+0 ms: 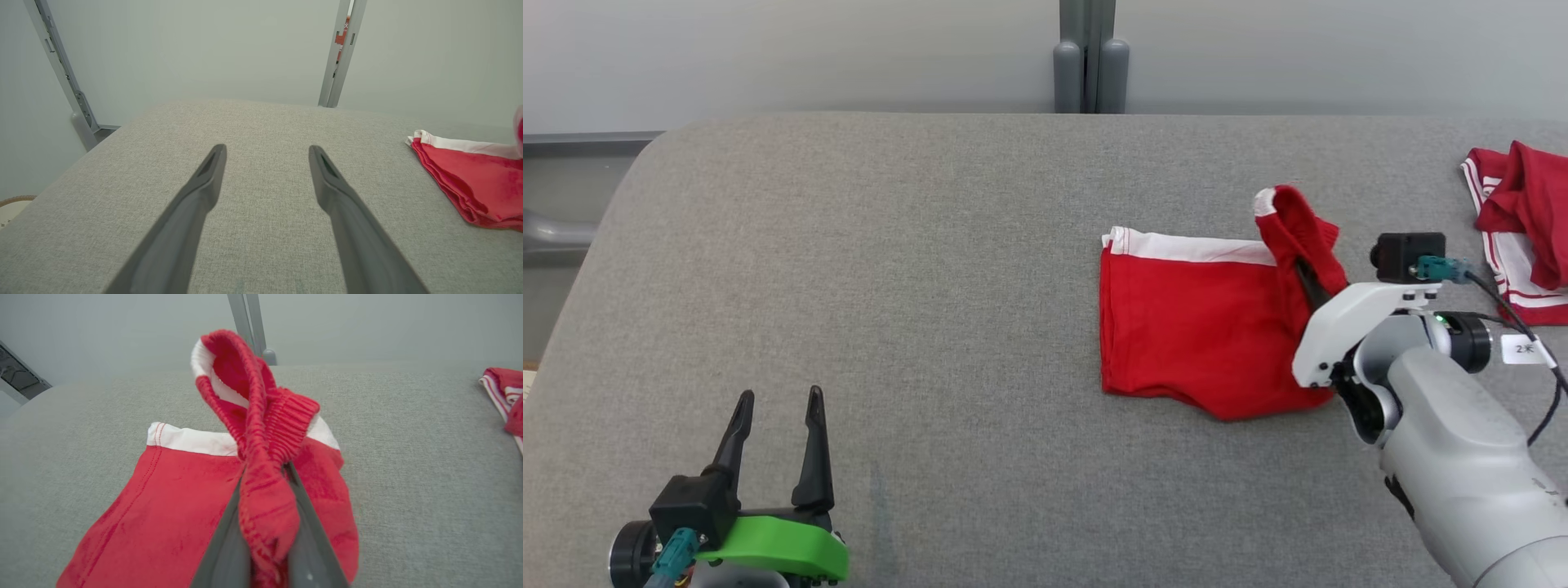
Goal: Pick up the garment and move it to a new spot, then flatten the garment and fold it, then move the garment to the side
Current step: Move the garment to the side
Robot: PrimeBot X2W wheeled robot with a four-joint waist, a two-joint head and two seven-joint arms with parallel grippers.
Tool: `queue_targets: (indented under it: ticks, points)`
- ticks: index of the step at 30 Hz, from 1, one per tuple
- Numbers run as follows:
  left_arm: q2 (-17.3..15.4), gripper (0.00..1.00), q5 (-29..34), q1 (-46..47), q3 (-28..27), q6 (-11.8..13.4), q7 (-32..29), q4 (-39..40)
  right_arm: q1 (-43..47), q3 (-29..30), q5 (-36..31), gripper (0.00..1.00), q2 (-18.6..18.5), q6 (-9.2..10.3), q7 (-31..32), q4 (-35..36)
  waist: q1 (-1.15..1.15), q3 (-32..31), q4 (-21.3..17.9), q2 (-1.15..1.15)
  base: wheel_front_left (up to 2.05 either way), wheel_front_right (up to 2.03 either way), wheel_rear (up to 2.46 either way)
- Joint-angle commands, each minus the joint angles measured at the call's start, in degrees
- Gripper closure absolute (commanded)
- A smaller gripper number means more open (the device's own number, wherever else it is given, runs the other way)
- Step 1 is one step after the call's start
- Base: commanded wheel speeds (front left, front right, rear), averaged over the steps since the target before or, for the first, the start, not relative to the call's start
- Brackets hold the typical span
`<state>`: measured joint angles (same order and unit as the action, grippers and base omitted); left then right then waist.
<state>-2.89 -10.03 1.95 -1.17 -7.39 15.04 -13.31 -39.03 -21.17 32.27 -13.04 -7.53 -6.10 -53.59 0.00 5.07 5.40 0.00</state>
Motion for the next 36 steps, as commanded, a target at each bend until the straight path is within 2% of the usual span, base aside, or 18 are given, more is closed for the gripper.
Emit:
queue_targets:
  ticks: [1,12,18,19,20,21,25,29,36]
  points:
    - [-0.05,0.0,-0.37,0.11,0.16,-0.18,0.14,-0.13,-0.3,-0.43,0.81,1.0,0.95,0.11,0.17,0.39,0.0,0.36,0.34,0.0,0.0,0.0,0.0]
    - [-0.06,0.0,-1.57,1.88,2.43,0.45,0.14,-1.04,-3.56,-1.57,1.34,1.0,7.75,0.07,-0.06,-3.59,0.0,1.9,2.71,0.0,0.0,0.0,0.0]
    - [-0.05,0.0,-2.27,2.56,3.72,0.85,0.15,-1.46,-3.91,-2.59,1.95,1.0,9.19,0.07,-0.74,-6.01,0.0,2.35,3.41,0.0,0.0,0.0,0.0]
    - [-0.05,0.0,-2.31,2.64,3.86,0.87,0.14,-1.47,-4.08,-2.7,1.94,0.92,9.31,0.07,-1.32,-6.26,0.0,2.43,3.44,0.0,0.0,0.0,0.0]
    - [-0.05,0.0,-2.33,2.72,4.0,0.89,0.14,-1.55,-4.19,-2.89,2.05,0.66,9.46,0.07,-1.8,-6.56,0.0,2.49,3.48,0.0,0.0,0.0,0.0]
    - [-0.05,0.0,-2.37,2.81,4.06,0.86,0.15,-1.63,-4.17,-3.15,2.2,0.0,9.56,0.07,-2.05,-6.69,0.0,2.52,3.46,0.0,0.0,0.0,0.0]
    - [-0.05,0.0,-2.32,3.06,4.04,1.0,0.15,-1.89,-4.08,-4.69,2.52,0.0,9.36,0.08,-4.42,-5.83,0.0,2.14,3.16,0.0,0.0,0.0,0.0]
    - [-0.06,0.0,-1.82,2.28,3.55,0.99,0.14,-1.98,-3.28,-5.52,3.04,0.0,6.76,0.08,-7.12,-3.75,0.0,1.14,2.62,0.0,0.0,0.0,0.0]
    - [-0.06,0.0,-0.88,0.52,2.06,0.89,0.15,-1.18,-0.09,-3.61,1.45,0.0,-0.37,0.08,-9.15,2.81,0.0,-0.42,1.32,0.0,0.0,0.0,0.0]
